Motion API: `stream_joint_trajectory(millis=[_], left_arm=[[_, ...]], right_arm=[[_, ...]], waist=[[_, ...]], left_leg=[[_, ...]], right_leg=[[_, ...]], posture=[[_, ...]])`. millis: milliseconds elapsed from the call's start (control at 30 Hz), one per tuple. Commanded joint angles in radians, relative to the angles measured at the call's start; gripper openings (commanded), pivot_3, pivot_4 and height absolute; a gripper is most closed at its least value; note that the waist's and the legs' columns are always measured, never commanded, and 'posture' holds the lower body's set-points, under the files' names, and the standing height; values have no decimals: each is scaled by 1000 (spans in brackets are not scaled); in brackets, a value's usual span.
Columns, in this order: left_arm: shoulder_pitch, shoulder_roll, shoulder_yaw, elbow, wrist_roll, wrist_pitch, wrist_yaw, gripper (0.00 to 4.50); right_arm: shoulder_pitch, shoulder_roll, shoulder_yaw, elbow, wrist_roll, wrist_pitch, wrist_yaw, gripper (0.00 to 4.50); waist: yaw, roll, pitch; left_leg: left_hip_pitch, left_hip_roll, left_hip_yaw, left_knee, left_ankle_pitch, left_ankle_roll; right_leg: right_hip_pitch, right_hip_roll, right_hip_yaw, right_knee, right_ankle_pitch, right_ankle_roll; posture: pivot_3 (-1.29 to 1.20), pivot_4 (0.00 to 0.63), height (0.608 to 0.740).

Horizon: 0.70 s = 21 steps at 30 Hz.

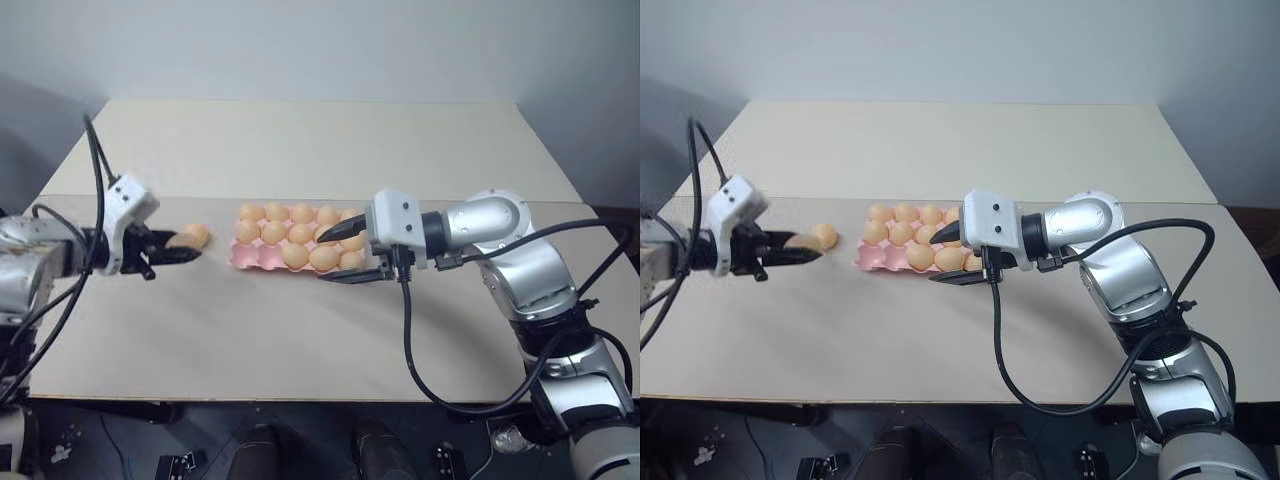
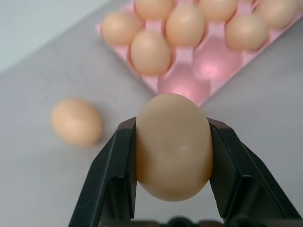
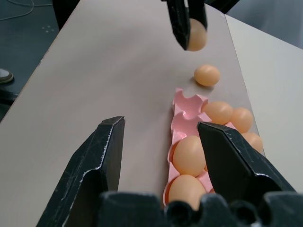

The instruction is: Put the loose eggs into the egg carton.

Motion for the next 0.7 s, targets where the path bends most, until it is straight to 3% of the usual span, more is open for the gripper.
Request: stream_joint_trajectory(millis=[33, 333, 700], left_arm=[[-91, -83, -74, 3, 10, 1, 3, 1984], [-226, -256, -256, 217, 164, -149, -15, 1984], [-258, -325, -287, 289, 227, -202, -79, 1984]], right_arm=[[8, -13, -11, -30, -12, 0, -22, 2958], [57, -55, -23, -93, -20, 67, -75, 2958], [142, -153, -140, -191, 67, 294, -154, 2958]], waist=[[6, 0, 0], [0, 0, 0], [7, 0, 0]], left_leg=[[0, 0, 0, 0, 0, 0], [0, 0, -1, 1, 0, 0], [-1, -1, -1, 2, 0, 0]], right_leg=[[0, 0, 0, 0, 0, 0], [-1, 1, 0, 0, 0, 0], [0, 0, 0, 0, 0, 0]], posture=[[0, 150, 740], [0, 150, 740], [0, 150, 740]])
